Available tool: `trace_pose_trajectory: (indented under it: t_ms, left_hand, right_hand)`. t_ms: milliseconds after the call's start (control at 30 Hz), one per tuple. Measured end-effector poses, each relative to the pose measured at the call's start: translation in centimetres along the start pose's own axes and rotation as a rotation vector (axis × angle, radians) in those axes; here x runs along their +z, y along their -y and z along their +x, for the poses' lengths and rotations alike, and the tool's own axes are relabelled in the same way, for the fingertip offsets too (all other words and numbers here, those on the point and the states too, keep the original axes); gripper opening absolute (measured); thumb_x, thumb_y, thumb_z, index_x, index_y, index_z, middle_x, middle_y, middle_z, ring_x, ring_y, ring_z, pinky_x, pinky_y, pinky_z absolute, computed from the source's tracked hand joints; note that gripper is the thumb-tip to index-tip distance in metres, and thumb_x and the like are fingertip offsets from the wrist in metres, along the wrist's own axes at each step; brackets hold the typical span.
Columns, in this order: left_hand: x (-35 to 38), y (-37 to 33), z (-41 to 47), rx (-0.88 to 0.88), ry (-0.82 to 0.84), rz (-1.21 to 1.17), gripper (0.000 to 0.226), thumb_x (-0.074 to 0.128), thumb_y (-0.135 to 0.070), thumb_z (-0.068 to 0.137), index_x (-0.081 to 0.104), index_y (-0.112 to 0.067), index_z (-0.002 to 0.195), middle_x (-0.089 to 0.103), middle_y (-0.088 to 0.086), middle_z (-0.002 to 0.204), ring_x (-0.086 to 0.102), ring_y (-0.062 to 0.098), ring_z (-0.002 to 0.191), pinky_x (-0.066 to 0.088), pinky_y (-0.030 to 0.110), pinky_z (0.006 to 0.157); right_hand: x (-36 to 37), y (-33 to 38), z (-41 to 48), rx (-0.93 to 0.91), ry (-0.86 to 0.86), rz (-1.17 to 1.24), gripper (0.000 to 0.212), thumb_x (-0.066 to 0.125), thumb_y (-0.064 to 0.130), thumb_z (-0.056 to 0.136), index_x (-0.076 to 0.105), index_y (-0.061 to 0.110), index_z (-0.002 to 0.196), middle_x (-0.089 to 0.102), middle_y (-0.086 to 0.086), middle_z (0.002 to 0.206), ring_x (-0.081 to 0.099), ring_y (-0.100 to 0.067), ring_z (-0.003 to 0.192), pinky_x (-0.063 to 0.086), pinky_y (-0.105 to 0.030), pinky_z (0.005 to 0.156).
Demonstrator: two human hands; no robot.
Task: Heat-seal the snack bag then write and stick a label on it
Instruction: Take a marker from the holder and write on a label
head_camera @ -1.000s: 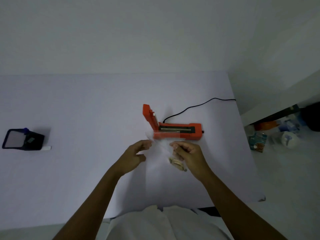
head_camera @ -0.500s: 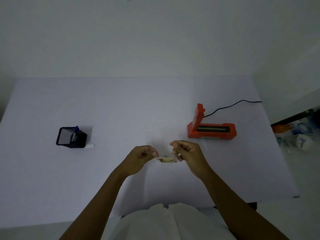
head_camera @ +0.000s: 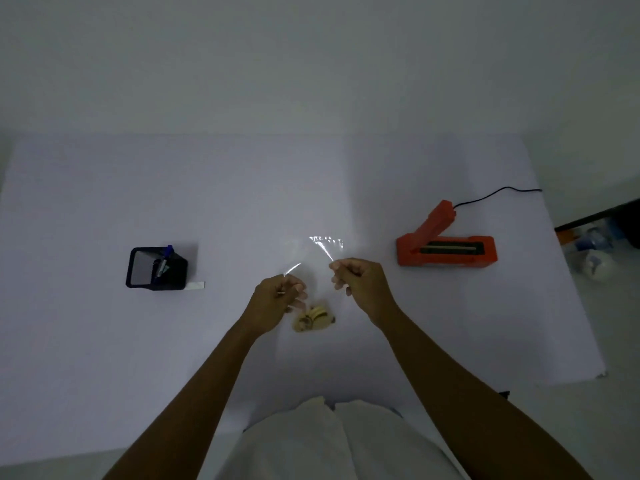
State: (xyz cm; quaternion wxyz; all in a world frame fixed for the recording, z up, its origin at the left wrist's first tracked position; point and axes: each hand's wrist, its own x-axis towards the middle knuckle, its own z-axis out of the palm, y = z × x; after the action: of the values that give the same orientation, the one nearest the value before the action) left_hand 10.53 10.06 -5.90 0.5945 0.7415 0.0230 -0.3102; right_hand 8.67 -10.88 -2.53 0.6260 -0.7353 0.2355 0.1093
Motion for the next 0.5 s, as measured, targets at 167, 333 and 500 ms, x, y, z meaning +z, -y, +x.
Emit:
trace_pose_trajectory:
  t_ms: [167, 333, 500]
  left_hand:
    - [0.0, -0.1, 3.3, 0.034, -0.111, 0.110, 0.010, 0.061, -0.011, 0.094, 0.070, -0.010, 0.089, 0.073, 0.002, 0.081, 0.068, 0.001, 0.066, 0.047, 0.008, 0.060]
    - [-0.4, 0.7, 6.6, -0.011, -0.162, 0.231, 0.010, 0.064, -0.012, 0.092, 0.070, -0.016, 0.085, 0.072, 0.002, 0.078, 0.068, 0.011, 0.068, 0.052, 0.019, 0.069]
    - [-0.7, 1.1, 8.6, -0.079, -0.241, 0.286, 0.008, 0.069, -0.021, 0.089, 0.071, -0.013, 0.086, 0.069, 0.003, 0.078, 0.066, 0.019, 0.073, 0.050, 0.025, 0.069]
  right_hand:
    - [0.3, -0.3, 3.9, 0.029, -0.043, -0.025, 0.016, 0.065, 0.017, 0.093, 0.075, 0.005, 0.098, 0.075, -0.008, 0.085, 0.068, -0.007, 0.069, 0.050, -0.018, 0.058]
    - [0.3, -2.6, 7.1, 0.075, -0.032, -0.067, 0.017, 0.066, 0.012, 0.092, 0.074, 0.003, 0.104, 0.075, -0.011, 0.095, 0.066, -0.010, 0.076, 0.048, -0.010, 0.064]
    - [1.0, -4.9, 9.3, 0.146, -0.017, -0.119, 0.013, 0.068, 0.012, 0.090, 0.075, 0.005, 0.099, 0.072, -0.005, 0.087, 0.066, -0.015, 0.078, 0.045, -0.014, 0.064]
